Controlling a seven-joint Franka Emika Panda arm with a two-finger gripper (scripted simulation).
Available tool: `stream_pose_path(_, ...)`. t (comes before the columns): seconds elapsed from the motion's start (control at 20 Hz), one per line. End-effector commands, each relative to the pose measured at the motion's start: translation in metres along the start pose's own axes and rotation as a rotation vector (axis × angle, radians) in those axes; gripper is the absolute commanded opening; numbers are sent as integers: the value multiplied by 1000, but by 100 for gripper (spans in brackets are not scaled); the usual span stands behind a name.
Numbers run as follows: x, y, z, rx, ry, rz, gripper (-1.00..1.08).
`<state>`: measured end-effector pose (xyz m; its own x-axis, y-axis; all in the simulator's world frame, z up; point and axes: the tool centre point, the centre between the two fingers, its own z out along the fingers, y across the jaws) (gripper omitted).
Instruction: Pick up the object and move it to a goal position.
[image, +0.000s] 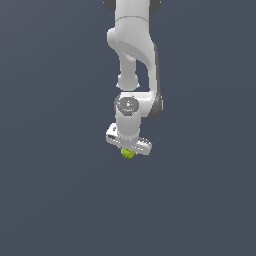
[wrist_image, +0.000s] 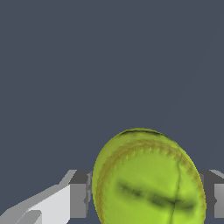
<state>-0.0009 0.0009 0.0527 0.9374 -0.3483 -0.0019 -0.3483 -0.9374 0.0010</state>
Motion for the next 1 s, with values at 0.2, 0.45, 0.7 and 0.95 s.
stream_pose_path(0.2, -30, -39, -29, 1, 2, -2, -100)
stream_pose_path(0.45, -64, -83, -61, 1, 2, -2, -100)
stream_pose_path(0.7, -96, -126, -92, 0, 3, -1, -100)
stream_pose_path(0.95, -119, -158, -115, 0, 3, -1, -100)
